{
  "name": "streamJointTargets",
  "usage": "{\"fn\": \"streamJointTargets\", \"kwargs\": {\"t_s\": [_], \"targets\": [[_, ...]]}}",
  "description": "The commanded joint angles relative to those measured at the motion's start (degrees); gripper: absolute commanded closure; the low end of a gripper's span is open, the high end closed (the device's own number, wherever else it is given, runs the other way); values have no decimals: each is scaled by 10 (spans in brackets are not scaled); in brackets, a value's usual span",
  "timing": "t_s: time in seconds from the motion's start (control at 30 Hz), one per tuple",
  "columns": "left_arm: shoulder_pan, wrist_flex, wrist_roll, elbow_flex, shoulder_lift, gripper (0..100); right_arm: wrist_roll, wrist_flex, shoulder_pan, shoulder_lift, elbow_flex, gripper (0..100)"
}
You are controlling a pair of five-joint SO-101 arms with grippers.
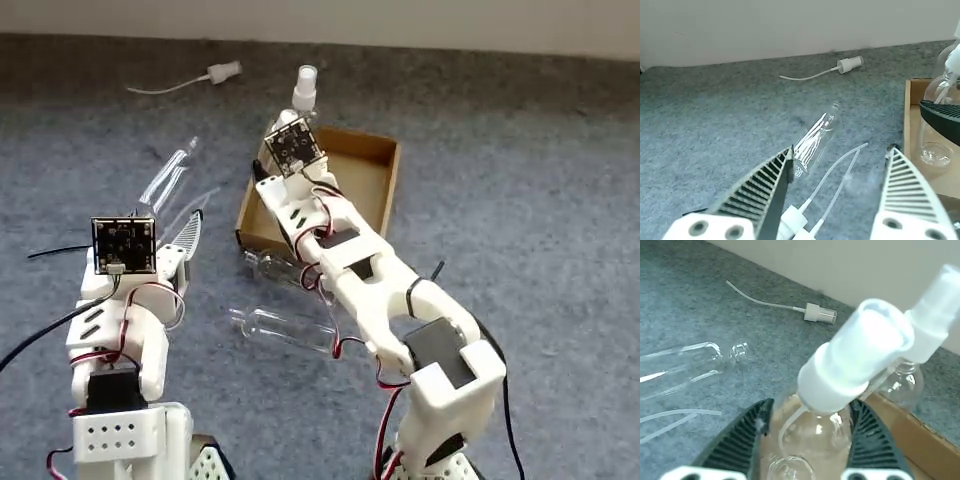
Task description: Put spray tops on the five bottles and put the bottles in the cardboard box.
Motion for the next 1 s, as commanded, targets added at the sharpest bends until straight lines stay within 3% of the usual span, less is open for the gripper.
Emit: {"fn": "streamJointTargets", "kwargs": {"t_s": [0.0,0.13,0.97], "targets": [[-1,-1,3,-18,1,737,6,19,-9,-10,-40,832],[-1,-1,3,-18,1,737,6,25,-9,-10,-40,793],[16,-1,0,-10,1,737,6,96,-7,-119,-107,793]]}}
